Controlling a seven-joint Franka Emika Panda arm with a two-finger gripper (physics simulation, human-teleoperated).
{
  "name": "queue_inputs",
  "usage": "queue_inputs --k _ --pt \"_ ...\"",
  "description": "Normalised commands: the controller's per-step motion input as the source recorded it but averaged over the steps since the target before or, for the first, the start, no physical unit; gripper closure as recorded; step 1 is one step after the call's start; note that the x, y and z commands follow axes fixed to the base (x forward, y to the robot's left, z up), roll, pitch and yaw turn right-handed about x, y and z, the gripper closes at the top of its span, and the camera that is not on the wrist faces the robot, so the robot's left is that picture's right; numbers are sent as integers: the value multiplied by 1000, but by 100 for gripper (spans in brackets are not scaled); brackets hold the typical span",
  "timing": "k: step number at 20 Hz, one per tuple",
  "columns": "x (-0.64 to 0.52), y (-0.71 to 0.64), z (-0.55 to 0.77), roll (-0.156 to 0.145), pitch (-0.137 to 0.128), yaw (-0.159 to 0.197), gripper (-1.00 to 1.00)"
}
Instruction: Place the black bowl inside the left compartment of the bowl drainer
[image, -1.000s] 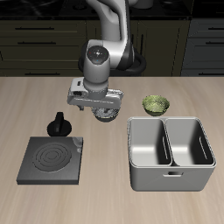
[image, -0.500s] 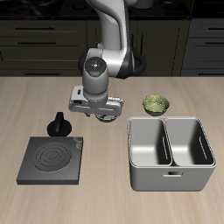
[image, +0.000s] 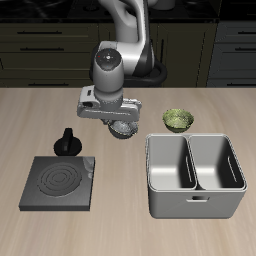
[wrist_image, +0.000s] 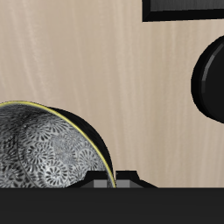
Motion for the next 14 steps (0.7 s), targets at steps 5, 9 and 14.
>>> queue_inputs --k 5,9,14 --pt "-95 118 703 16 -95 47 100" --pt "-81 157 614 30 -83 20 100" --pt "-60 72 485 20 -65 4 100"
